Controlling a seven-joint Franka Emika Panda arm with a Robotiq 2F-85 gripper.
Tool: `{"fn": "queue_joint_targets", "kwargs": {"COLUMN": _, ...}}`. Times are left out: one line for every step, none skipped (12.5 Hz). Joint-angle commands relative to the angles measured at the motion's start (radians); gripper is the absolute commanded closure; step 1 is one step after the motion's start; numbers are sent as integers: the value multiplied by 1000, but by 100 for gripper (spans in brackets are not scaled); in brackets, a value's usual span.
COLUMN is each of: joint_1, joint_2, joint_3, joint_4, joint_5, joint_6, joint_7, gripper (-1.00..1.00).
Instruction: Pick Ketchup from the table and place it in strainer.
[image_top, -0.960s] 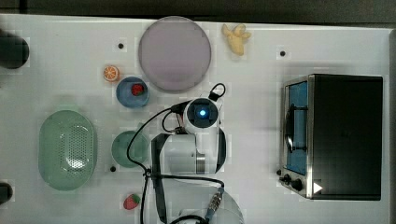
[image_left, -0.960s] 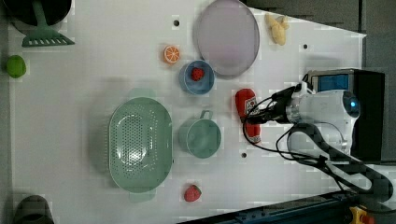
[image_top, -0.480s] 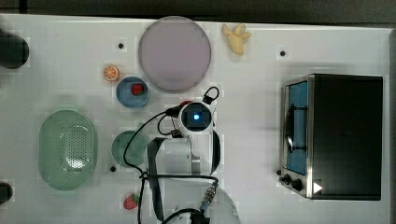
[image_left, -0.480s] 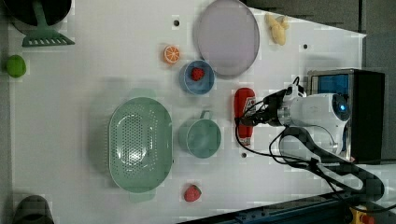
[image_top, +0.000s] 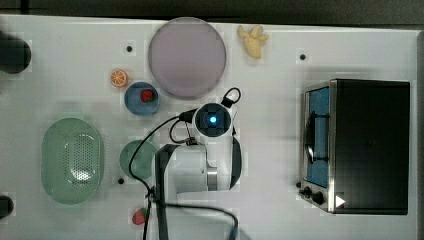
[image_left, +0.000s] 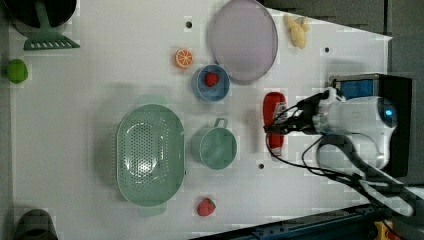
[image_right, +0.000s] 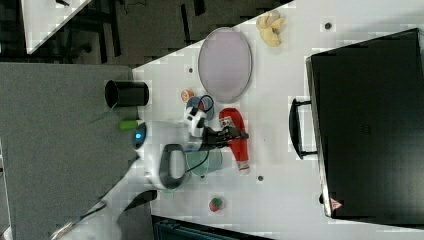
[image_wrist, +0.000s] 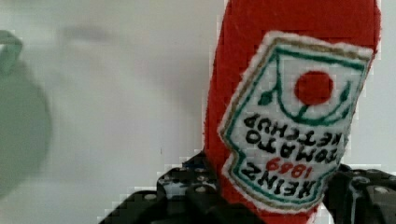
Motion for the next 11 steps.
{"fn": "queue_joint_targets", "kwargs": {"joint_1": -3, "joint_2": -208, "joint_3": 29, "joint_4": 83, "joint_5": -3, "joint_6": -198, "joint_7": 23, "gripper": -22}}
{"fn": "queue_joint_targets", "kwargs": {"joint_1": -1, "joint_2": -254, "joint_3": 43, "joint_4": 101, "joint_5": -2, "joint_6": -272, "joint_7": 31, "gripper": -22}}
{"fn": "queue_joint_targets", "kwargs": {"joint_1": 2, "joint_2": -294, "joint_3": 62, "joint_4": 119, "joint_5": 0, "joint_6": -339, "joint_7": 57, "gripper": -22}}
{"fn": "queue_joint_targets", "kwargs": {"joint_1": 5, "joint_2": -326, "joint_3": 85, "joint_4": 137, "joint_5": 5, "joint_6": -399, "joint_7": 107, "gripper": -22}}
{"fn": "queue_joint_targets", "kwargs": {"joint_1": 8, "joint_2": -349, "joint_3": 113, "joint_4": 153, "joint_5": 12, "joint_6": -449, "joint_7": 167, "gripper": -22}}
{"fn": "queue_joint_targets", "kwargs": {"joint_1": 12, "joint_2": -363, "joint_3": 145, "joint_4": 168, "joint_5": 34, "joint_6": -480, "joint_7": 224, "gripper": -22}}
{"fn": "queue_joint_targets", "kwargs": {"joint_1": 19, "joint_2": -369, "joint_3": 181, "joint_4": 179, "joint_5": 61, "joint_6": -487, "joint_7": 270, "gripper": -22}}
{"fn": "queue_joint_targets", "kwargs": {"joint_1": 25, "joint_2": -368, "joint_3": 221, "joint_4": 190, "joint_5": 90, "joint_6": -487, "joint_7": 324, "gripper": -22}}
{"fn": "queue_joint_targets", "kwargs": {"joint_1": 30, "joint_2": -362, "joint_3": 262, "joint_4": 198, "joint_5": 113, "joint_6": -487, "joint_7": 395, "gripper": -22}}
{"fn": "queue_joint_targets", "kwargs": {"joint_1": 34, "joint_2": -354, "joint_3": 305, "joint_4": 204, "joint_5": 126, "joint_6": -483, "joint_7": 479, "gripper": -22}}
{"fn": "queue_joint_targets", "kwargs": {"joint_1": 37, "joint_2": -339, "joint_3": 351, "joint_4": 208, "joint_5": 128, "joint_6": -477, "joint_7": 563, "gripper": -22}}
